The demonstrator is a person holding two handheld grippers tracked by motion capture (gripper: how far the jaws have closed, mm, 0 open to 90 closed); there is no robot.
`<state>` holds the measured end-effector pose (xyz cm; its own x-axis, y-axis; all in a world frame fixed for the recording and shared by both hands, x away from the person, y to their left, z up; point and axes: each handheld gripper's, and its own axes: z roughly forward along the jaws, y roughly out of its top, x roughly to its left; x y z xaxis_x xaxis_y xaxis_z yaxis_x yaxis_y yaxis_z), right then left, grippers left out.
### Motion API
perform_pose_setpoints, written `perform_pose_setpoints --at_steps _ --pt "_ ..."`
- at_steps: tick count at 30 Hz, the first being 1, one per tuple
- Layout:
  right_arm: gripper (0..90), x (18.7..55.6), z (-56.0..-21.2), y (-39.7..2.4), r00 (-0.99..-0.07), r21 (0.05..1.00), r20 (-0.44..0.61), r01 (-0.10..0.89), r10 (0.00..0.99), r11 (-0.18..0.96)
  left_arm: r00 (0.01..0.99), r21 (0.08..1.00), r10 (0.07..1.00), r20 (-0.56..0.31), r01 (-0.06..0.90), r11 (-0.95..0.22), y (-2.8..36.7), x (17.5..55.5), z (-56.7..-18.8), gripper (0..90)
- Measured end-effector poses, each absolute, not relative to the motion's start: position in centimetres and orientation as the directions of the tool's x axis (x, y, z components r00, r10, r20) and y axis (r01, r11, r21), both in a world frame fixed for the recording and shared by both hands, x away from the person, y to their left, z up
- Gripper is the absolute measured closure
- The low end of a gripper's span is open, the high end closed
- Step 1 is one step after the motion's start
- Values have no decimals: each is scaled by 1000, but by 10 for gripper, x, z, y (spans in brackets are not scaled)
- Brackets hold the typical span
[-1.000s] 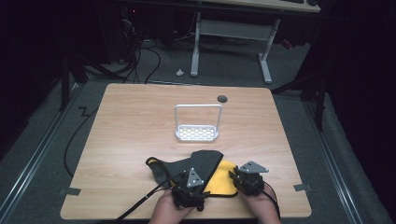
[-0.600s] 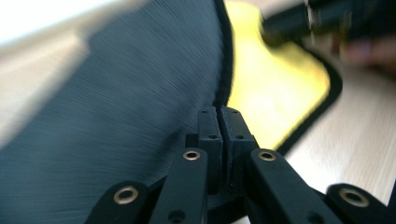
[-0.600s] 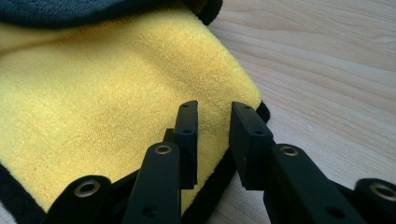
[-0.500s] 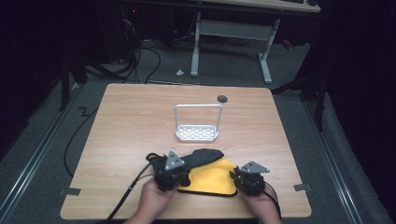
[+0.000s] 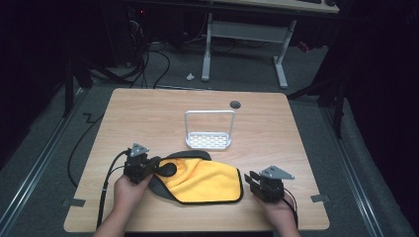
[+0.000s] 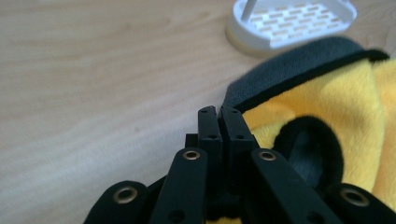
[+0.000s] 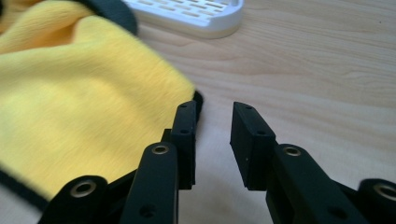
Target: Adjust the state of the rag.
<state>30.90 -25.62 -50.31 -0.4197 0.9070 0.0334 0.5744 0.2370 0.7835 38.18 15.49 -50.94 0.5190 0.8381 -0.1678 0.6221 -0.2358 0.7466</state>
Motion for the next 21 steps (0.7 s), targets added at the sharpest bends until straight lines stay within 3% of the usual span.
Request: perform_pose_setpoints --at_steps 6,8,9,10,11,12,16,21 --pt "496 356 -514 -243 -405 725 206 674 891 139 533 735 829 -170 629 -254 157 376 -524 874" --pt "480 365 -520 -232 -418 698 219 699 882 158 534 738 826 -180 629 -246 159 375 -525 874" --pt "500 367 -522 -226 -434 694 212 697 876 178 536 739 824 -181 627 -246 159 375 -525 874" --pt "586 367 -524 -220 -439 689 186 696 879 202 538 740 823 -182 626 -246 159 374 -525 874" --pt "736 365 -525 -216 -458 693 158 683 875 232 537 742 824 -182 625 -243 160 374 -525 874" --pt "810 362 -523 -212 -477 702 124 662 870 263 537 743 824 -178 623 -245 160 373 -524 875" --pt "841 352 -500 -218 -458 768 38 582 888 267 526 770 832 -178 601 -215 165 375 -513 876" --pt "840 336 -443 -255 -373 861 -29 462 927 213 519 817 836 -176 551 -170 165 385 -482 877"
